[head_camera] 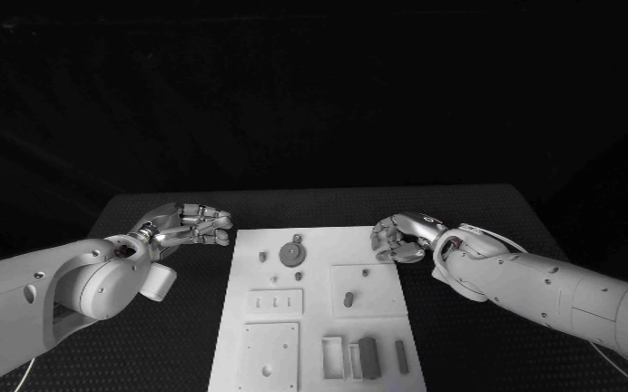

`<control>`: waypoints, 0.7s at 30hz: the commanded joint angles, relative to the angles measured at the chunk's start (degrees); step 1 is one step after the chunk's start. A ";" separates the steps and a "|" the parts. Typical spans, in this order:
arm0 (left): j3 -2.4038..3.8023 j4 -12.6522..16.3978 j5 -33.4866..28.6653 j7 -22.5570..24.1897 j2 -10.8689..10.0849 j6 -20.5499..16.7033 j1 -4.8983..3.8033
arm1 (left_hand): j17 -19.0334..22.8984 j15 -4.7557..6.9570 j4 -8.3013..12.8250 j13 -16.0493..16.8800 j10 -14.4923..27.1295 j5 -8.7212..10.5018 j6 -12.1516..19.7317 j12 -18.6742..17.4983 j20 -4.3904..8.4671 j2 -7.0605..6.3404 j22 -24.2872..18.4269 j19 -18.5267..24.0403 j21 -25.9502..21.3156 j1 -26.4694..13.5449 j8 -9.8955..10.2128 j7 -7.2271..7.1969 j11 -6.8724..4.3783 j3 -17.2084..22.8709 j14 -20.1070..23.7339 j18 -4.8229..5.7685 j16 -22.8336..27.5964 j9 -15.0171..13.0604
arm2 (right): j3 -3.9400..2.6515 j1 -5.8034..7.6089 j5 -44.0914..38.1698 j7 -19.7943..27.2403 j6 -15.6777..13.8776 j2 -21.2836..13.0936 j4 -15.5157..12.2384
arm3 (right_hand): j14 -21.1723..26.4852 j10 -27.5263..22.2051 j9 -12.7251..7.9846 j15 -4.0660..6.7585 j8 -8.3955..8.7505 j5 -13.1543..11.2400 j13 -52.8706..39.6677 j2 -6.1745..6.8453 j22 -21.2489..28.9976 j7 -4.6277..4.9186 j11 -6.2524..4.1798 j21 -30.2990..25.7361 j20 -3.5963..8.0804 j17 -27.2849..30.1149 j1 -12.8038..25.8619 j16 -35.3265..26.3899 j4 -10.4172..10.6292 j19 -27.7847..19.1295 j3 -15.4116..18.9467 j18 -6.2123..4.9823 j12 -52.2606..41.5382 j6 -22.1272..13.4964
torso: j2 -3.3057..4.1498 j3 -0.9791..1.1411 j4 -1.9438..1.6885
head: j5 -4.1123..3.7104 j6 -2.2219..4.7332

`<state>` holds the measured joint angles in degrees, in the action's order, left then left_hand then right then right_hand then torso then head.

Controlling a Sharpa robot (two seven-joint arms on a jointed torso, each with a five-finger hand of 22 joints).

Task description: Assemble the parts on the task board

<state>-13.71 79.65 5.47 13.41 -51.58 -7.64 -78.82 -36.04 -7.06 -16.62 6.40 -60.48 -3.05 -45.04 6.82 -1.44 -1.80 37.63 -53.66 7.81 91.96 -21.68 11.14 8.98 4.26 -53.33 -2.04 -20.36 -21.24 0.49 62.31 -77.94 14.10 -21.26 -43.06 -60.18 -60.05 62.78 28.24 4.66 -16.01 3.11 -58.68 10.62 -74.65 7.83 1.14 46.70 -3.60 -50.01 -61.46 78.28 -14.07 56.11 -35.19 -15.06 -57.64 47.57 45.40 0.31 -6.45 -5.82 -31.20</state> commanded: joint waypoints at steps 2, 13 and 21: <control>0.04 0.06 0.30 0.63 0.06 0.91 -0.01 | -0.10 -0.09 0.07 -0.09 -0.02 0.08 0.19 -0.38 0.03 0.02 -0.08 -0.10 -0.29 -0.49 0.22 0.18 0.43 -0.29 -0.15 -0.81 0.25 -0.08 | -0.02 -0.17 0.45 0.65 -0.13 0.22 0.06 | -0.33 0.11 0.08 -0.30 -0.36 -0.30 0.06 -0.74 -0.10 0.31 0.50 0.15 0.07 0.07 -0.05 0.36 -0.48 0.43 0.00 0.06 -0.40 1.00 | 0.00 0.01 0.04 | 0.05 -0.19; 0.04 -0.18 0.30 0.47 0.07 1.08 0.03 | -0.14 -0.10 0.05 -0.10 0.01 0.08 0.21 -0.42 0.01 0.01 -0.08 -0.10 -0.32 -0.53 0.25 0.22 0.46 -0.32 -0.15 -0.80 0.31 -0.08 | -0.02 -0.65 0.65 0.31 -1.16 0.86 0.65 | -0.45 0.13 0.23 -0.51 -0.81 -0.30 0.09 -1.53 -0.24 0.46 0.67 0.24 0.14 0.08 0.43 0.66 -0.22 0.72 0.03 0.06 -0.81 2.24 | -0.05 0.04 0.05 | 0.18 -0.26; 0.04 -0.22 0.30 0.44 0.07 1.14 0.07 | -0.16 -0.10 0.05 -0.11 0.02 0.08 0.22 -0.44 0.01 0.03 -0.08 -0.10 -0.34 -0.55 0.26 0.24 0.46 -0.32 -0.15 -0.80 0.34 -0.09 | -0.02 -0.73 0.70 0.27 -1.69 1.11 0.95 | -0.99 0.65 0.41 -0.13 -1.21 -0.30 0.06 -2.71 -0.45 0.06 0.27 0.60 0.45 0.00 0.48 1.25 -0.26 1.41 0.02 0.06 -1.49 3.42 | -0.02 0.06 0.15 | 0.25 -0.24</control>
<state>-13.71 79.37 5.57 13.35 -51.57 -7.50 -78.75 -36.14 -7.05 -16.62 6.35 -60.48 -3.05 -45.04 6.61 -1.44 -1.80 37.63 -53.65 7.81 91.96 -21.68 11.14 8.98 4.26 -53.33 -1.73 -20.37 -21.23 0.42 61.72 -77.28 14.21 -22.61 -42.01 -59.30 -60.64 63.10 28.61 4.56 -16.86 3.11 -58.69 8.43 -74.94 6.77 1.42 46.97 -3.02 -50.02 -60.94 79.16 -14.22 57.09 -35.04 -15.03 -58.80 49.41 45.36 0.36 -6.36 -5.59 -31.50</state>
